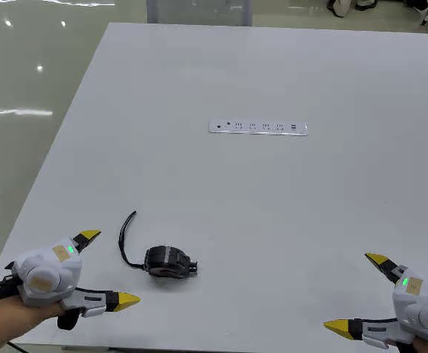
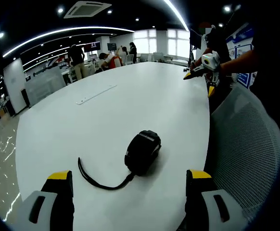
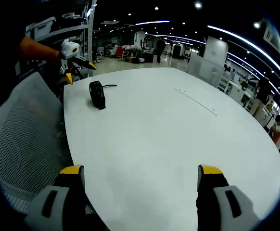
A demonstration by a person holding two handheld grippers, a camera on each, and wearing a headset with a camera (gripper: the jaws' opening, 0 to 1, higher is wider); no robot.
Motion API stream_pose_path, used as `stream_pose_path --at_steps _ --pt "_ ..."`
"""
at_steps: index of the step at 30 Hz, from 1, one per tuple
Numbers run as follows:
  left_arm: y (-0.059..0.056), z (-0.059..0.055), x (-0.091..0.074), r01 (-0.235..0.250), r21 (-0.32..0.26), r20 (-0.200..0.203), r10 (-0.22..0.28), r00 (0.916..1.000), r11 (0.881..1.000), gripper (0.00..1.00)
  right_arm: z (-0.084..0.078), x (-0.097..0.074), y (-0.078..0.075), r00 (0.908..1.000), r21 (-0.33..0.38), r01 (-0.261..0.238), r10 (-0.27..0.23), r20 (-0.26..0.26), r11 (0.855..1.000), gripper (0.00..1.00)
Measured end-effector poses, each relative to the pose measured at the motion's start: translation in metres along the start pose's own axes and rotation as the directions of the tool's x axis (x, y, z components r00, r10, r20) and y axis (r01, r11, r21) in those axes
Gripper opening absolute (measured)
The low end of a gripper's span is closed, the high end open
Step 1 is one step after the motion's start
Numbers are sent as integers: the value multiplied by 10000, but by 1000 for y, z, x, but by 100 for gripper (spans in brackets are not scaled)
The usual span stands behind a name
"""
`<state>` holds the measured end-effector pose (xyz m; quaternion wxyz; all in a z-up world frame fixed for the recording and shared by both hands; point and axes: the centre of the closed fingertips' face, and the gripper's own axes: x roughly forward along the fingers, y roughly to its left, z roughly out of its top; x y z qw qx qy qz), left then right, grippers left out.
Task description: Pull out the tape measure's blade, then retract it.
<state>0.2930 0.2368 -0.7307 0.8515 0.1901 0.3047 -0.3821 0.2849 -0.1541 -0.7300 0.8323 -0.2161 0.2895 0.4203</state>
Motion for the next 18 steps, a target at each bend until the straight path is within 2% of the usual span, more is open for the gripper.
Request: stream_pose_path --at_steps 4,9,13,15,17,18 --pt "-1 2 10 450 449 -598 -423 9973 9980 89 6 4 -4 10000 -103 -35 36 39 9999 99" --pt "-6 15 16 1034 952 -821 -957 9920 9901 85 14 10 -3 9998 -3 -160 161 67 9999 99" --pt "-7 20 21 1348 1366 -1104 -1201 9866 9814 84 19 12 4 9992 -267 -402 403 17 9988 99" --pt "-9 20 22 1642 1665 -1405 -1414 9799 9723 83 26 13 7 9982 -588 -522 539 265 9969 99" --pt "-10 16 23 2017 2039 -1937 -1624 9675 9580 82 30 15 8 9972 -691 -605 633 397 9958 98" --pt "-10 17 24 2134 2212 -2040 -1688 9643 9516 82 34 16 9 9965 -738 -666 700 453 9950 97"
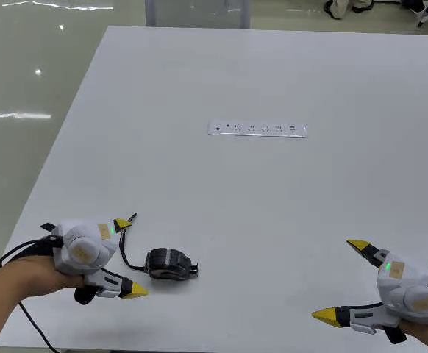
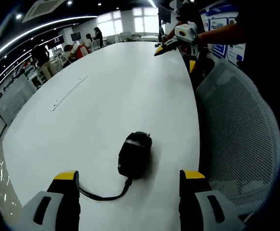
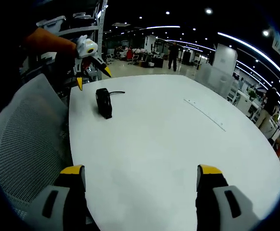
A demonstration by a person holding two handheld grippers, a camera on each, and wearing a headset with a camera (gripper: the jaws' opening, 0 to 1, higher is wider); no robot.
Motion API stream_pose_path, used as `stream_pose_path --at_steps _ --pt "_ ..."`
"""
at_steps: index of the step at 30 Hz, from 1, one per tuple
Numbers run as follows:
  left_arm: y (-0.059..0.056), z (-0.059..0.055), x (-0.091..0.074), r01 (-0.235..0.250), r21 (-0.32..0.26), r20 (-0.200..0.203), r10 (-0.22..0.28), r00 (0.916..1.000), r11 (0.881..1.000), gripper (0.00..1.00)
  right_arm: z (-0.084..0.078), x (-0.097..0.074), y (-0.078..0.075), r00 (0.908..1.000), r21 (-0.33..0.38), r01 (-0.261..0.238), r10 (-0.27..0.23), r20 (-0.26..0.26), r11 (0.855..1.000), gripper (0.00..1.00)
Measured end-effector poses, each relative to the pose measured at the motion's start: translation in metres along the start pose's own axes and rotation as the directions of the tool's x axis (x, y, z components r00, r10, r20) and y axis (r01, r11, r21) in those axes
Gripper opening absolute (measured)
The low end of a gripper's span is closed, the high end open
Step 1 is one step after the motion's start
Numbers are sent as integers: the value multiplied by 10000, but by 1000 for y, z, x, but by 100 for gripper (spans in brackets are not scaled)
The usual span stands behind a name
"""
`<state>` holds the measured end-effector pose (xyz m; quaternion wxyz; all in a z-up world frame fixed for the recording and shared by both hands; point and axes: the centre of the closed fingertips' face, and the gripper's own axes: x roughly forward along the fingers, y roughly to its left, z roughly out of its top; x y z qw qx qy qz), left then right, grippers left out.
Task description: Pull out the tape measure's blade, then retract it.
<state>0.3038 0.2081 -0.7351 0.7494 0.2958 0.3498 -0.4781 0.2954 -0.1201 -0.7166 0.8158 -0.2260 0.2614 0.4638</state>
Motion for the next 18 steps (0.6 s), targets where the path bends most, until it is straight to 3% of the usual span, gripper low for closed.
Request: stream_pose_path --at_steps 3,6,11,18 --pt "7 3 3 -113 392 -162 119 9998 9992 82 8 3 -1 9998 -280 7 -1 202 9996 96" --pt "11 12 6 -9 424 -57 11 10000 9991 80 18 6 -3 9996 -35 -18 19 291 10000 97" --pt "6 24 13 448 1149 -236 -423 9988 9924 67 41 12 -7 9984 267 -56 41 563 9996 99" --pt "0 29 27 929 1203 -527 -871 9948 9884 59 63 21 -8 9971 -165 -131 143 744 9998 99"
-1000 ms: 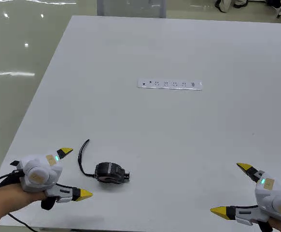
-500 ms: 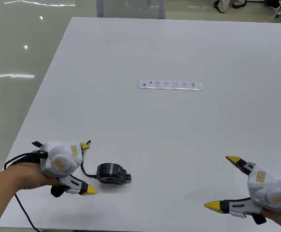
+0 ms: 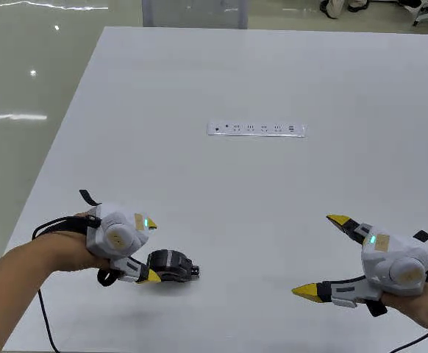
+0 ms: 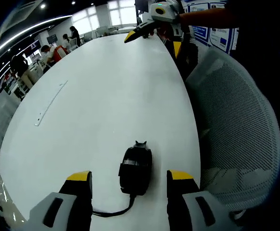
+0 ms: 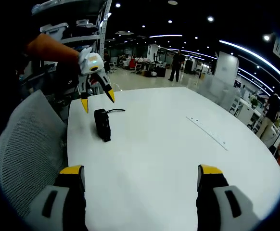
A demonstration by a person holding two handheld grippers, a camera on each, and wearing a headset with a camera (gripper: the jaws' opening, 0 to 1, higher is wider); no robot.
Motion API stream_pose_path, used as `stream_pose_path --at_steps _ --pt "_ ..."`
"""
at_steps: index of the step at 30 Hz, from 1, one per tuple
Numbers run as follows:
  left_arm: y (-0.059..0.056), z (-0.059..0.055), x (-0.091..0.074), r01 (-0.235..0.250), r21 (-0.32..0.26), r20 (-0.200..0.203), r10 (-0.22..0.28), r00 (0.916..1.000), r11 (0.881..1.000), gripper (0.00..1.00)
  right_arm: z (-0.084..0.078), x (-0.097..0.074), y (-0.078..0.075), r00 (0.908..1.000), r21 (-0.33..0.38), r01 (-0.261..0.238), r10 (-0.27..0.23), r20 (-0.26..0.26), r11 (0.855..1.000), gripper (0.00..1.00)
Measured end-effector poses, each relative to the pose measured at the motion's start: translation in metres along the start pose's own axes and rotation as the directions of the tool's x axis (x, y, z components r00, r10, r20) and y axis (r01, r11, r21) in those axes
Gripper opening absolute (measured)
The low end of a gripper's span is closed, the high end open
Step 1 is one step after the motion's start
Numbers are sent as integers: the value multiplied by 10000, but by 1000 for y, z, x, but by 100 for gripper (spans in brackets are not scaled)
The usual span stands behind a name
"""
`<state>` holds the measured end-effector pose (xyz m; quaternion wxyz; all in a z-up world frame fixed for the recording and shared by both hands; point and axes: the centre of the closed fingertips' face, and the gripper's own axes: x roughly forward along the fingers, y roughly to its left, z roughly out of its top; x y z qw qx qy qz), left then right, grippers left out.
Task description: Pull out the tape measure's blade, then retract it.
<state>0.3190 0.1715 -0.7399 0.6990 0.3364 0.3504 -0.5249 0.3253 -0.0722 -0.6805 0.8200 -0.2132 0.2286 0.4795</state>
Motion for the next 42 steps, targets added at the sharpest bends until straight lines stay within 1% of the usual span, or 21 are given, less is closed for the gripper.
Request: stream_pose_path --at_steps 3,7,9,10,12,13,15,17,19,22,25,26,27,28,30,31,32,37,38,40,42 --pt "-4 -4 10 196 232 -392 -187 9991 9995 59 4 8 5 9996 -134 -269 268 -64 9995 99" --pt "-7 -5 19 334 -16 -465 -334 9984 9994 58 7 17 10 9984 -395 -519 510 -242 9979 99" --pt "-8 -8 25 361 39 -572 -359 9977 9993 57 8 22 12 9977 -510 -648 636 -253 9966 98" --pt "-8 -11 27 366 98 -713 -358 9968 9993 56 11 25 14 9973 -572 -705 693 -233 9959 98" --pt "-9 -12 30 379 175 -845 -363 9958 9991 52 12 30 17 9954 -758 -928 907 -314 9928 98" --pt "-8 -12 31 351 108 -824 -340 9960 9993 52 12 33 19 9935 -807 -1086 1053 -437 9908 97" --pt "-12 -11 33 553 -315 -798 -576 9951 9980 52 13 38 24 9895 -816 -1402 1367 -473 9867 96" --pt "-12 -12 36 522 -156 -864 -533 9948 9985 51 16 42 27 9867 -1003 -1586 1541 -508 9822 96" --pt "-11 -15 38 472 29 -1058 -466 9933 9989 49 15 48 28 9838 -1201 -1740 1673 -642 9774 95" --pt "-9 -17 42 395 160 -1221 -373 9918 9991 39 11 54 27 9823 -1201 -1795 1714 -751 9764 95" --pt "-9 -15 46 352 243 -1316 -318 9908 9991 37 9 57 28 9802 -1176 -1873 1778 -866 9752 94" --pt "-12 -15 46 489 366 -1394 -433 9893 9981 35 10 57 29 9803 -1170 -1881 1791 -839 9751 94" --pt "-11 -16 47 416 500 -1442 -340 9890 9979 33 11 57 30 9803 -1177 -1886 1797 -817 9750 93" --pt "-11 -16 47 492 652 -1450 -393 9887 9967 32 12 58 31 9805 -1180 -1883 1799 -786 9750 93" --pt "-11 -16 46 563 681 -1459 -459 9882 9961 32 11 59 32 9799 -1116 -1911 1829 -792 9752 92" --pt "-11 -16 46 666 889 -1461 -531 9878 9938 31 11 60 32 9798 -1090 -1917 1839 -781 9754 91" --pt "-12 -16 46 736 921 -1457 -596 9875 9930 31 12 60 33 9797 -1095 -1927 1850 -769 9751 91" --pt "-12 -16 46 735 871 -1327 -616 9892 9935 31 11 67 36 9785 -1167 -2020 1954 -654 9724 91" --pt "-11 -16 46 644 656 -1264 -558 9904 9958 31 8 71 36 9781 -1118 -2033 1964 -694 9727 91" --pt "-11 -16 46 576 559 -1226 -504 9912 9968 31 5 76 39 9755 -1061 -2128 2051 -794 9713 91" --pt "-11 -16 46 528 465 -1226 -467 9914 9975 31 3 80 46 9700 -1137 -2343 2243 -941 9655 90"
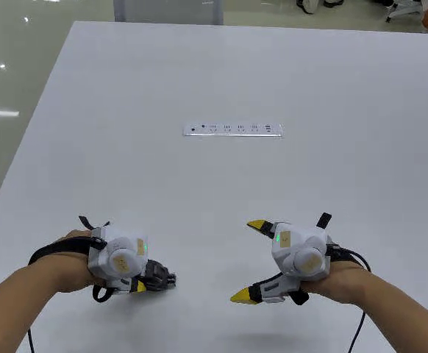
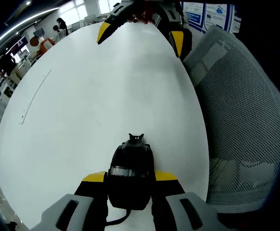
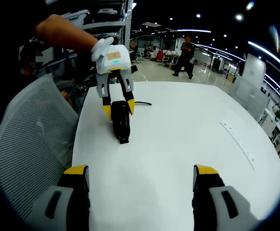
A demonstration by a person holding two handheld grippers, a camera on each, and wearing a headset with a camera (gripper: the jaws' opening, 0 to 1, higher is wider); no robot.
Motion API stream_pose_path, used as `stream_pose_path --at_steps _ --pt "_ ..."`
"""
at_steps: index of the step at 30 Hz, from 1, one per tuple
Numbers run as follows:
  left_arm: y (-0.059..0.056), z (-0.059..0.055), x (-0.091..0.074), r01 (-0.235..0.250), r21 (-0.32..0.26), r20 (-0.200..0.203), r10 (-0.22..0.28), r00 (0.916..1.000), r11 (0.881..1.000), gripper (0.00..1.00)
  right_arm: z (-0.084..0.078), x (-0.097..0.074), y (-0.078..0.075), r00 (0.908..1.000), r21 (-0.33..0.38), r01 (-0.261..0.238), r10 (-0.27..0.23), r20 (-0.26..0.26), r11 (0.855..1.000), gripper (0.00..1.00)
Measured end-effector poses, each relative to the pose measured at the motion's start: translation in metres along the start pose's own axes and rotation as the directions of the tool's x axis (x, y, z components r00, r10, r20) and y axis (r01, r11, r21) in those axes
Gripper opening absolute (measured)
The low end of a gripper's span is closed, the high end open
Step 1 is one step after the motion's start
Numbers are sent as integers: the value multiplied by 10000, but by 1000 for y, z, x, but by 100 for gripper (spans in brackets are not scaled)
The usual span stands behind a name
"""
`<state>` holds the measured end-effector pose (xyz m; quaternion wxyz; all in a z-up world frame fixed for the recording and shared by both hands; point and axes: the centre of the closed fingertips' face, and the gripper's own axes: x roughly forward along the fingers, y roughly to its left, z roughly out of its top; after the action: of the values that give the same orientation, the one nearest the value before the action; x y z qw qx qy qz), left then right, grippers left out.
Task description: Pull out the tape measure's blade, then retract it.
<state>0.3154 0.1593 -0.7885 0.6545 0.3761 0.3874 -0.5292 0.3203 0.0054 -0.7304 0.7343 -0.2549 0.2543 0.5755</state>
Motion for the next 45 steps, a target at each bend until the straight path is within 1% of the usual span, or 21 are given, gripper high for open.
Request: stream_pose_path --at_steps 3,5,7,9,10,12,13,14,17,21,24,27,30,33,34,35,36,38,40,42,45 --pt "0 0 0 -27 -11 10 27 10000 10000 31 1 7 6 9995 16 -311 311 -88 9995 86" --pt "0 0 0 -62 -101 112 63 9999 9999 31 2 14 7 9989 -1 -446 446 -112 9990 85" --pt "1 0 -1 -74 -174 191 77 9998 9998 31 5 20 11 9974 0 -698 698 -159 9976 84" --pt "1 0 -1 -87 -188 278 92 9996 9998 31 8 26 12 9963 -173 -829 825 -219 9964 83" --pt "1 0 -1 -91 -223 306 97 9995 9997 31 10 29 12 9962 -193 -854 850 -191 9962 83" --pt "1 0 -1 -115 -272 350 124 9993 9996 31 17 36 10 9964 -336 -833 838 152 9960 81" --pt "1 0 -1 -115 -300 359 126 9993 9995 31 19 40 8 9970 -469 -698 713 305 9965 80" --pt "1 0 -1 -114 -299 362 124 9993 9995 31 19 45 8 9975 -494 -611 628 325 9969 80" --pt "1 0 0 -54 -220 309 61 9995 9997 32 17 57 13 9962 -154 -835 838 251 9964 76" --pt "1 0 0 106 -208 254 -101 9996 9997 32 20 68 17 9952 -218 -951 955 190 9952 76" --pt "2 0 0 262 -317 348 -251 9991 9992 32 21 74 18 9935 -106 -1123 1125 173 9936 72" --pt "2 0 1 361 -315 334 -351 9988 9989 32 21 80 14 9930 234 -1172 1168 166 9928 67" --pt "1 0 1 390 -300 269 -382 9989 9988 32 23 85 14 9921 548 -1254 1250 111 9906 67" --pt "1 -1 1 363 -235 260 -357 9990 9991 32 23 89 16 9904 240 -1380 1382 -85 9901 65" --pt "1 -1 1 375 -224 307 -368 9989 9990 32 24 91 20 9877 117 -1548 1550 -195 9879 63" --pt "1 -1 1 385 -227 360 -376 9986 9990 32 24 93 21 9867 -46 -1604 1603 -256 9870 62" --pt "2 -1 0 425 -291 461 -411 9981 9987 32 25 96 23 9854 -351 -1689 1680 -291 9850 62" --pt "2 -1 1 447 -318 546 -429 9976 9985 32 25 100 26 9824 -292 -1853 1844 -307 9823 58" --pt "1 0 1 420 -242 555 -406 9976 9988 32 24 106 26 9837 -766 -1782 1757 -378 9810 55" --pt "0 0 1 363 -157 519 -355 9980 9992 32 24 112 30 9811 -639 -1903 1875 -468 9797 51" --pt "-1 0 1 361 -67 492 -358 9981 9993 32 21 121 37 9779 -852 -2032 1979 -668 9754 47"
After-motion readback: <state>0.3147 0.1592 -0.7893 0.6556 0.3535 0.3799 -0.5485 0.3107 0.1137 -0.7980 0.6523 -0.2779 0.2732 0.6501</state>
